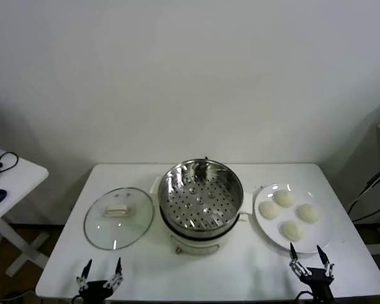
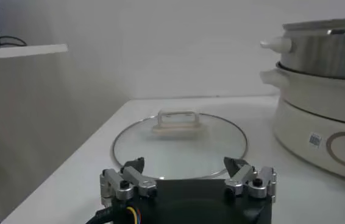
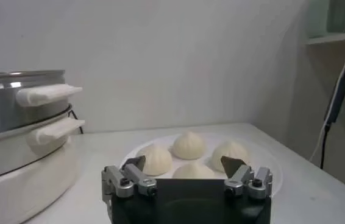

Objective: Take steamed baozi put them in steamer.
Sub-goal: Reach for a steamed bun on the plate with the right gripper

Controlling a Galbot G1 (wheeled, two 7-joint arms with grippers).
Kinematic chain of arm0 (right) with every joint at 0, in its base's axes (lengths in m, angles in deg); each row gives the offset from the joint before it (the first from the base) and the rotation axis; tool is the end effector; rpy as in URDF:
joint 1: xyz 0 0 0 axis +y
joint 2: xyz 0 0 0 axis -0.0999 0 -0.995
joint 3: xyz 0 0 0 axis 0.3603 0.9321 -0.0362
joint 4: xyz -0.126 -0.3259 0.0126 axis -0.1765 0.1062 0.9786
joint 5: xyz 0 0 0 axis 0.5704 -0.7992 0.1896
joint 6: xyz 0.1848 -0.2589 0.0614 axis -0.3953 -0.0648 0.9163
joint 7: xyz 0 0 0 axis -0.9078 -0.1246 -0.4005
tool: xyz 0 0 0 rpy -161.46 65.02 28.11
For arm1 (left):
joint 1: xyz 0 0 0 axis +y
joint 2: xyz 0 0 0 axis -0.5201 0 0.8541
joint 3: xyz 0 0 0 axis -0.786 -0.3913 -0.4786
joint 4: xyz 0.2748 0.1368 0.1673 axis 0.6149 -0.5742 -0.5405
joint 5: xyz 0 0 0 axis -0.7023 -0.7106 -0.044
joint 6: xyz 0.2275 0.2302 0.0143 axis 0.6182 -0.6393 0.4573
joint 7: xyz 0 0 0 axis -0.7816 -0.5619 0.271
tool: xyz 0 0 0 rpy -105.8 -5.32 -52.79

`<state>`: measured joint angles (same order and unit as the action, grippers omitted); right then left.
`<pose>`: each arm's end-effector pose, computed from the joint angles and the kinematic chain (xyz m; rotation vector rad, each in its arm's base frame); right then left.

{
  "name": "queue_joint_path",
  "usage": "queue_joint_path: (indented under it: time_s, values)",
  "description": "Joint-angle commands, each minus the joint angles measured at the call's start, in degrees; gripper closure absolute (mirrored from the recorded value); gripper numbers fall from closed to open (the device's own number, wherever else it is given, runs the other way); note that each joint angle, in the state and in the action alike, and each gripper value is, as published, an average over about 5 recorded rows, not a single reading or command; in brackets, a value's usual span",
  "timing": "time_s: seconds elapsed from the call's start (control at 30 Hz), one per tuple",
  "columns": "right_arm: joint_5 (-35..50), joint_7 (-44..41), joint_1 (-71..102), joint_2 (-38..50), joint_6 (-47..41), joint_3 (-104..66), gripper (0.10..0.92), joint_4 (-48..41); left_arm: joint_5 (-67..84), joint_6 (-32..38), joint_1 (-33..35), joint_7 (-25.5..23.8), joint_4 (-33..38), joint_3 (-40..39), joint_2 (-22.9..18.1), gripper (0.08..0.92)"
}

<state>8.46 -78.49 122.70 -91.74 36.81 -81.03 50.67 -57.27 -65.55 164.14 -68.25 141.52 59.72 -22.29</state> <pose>0.1009 -0.1249 -0.3647 -0.1535 -2.9261 -0.0772 0.0588 0.0472 -0.3802 0.1518 -2.8082 -0.0588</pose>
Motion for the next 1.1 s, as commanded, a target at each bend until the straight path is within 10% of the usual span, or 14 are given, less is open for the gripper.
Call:
queue_joint_path:
  time_s: [0.03,0.5,1.1]
  values:
    - [0.62,2.37,-1.23,-0.13,-6.13,-0.01,0.203,2.02,-0.06,-0.02,-0.01,-0.05,-0.04,0.00,0.10,0.177]
    - [9.51,3.23,-33.16,19.71,-36.95,4.69,0.203,-4.55,-0.94,0.39,-1.50,-0.14,-0.68,-0.68,0.97,0.177]
    - [-41.54,-45.53,-69.54,44.10,-25.70,46.08,0.203,-24.49,-3.01,1.66,-1.98,-0.57,-1.02,-3.55,1.74,0.177]
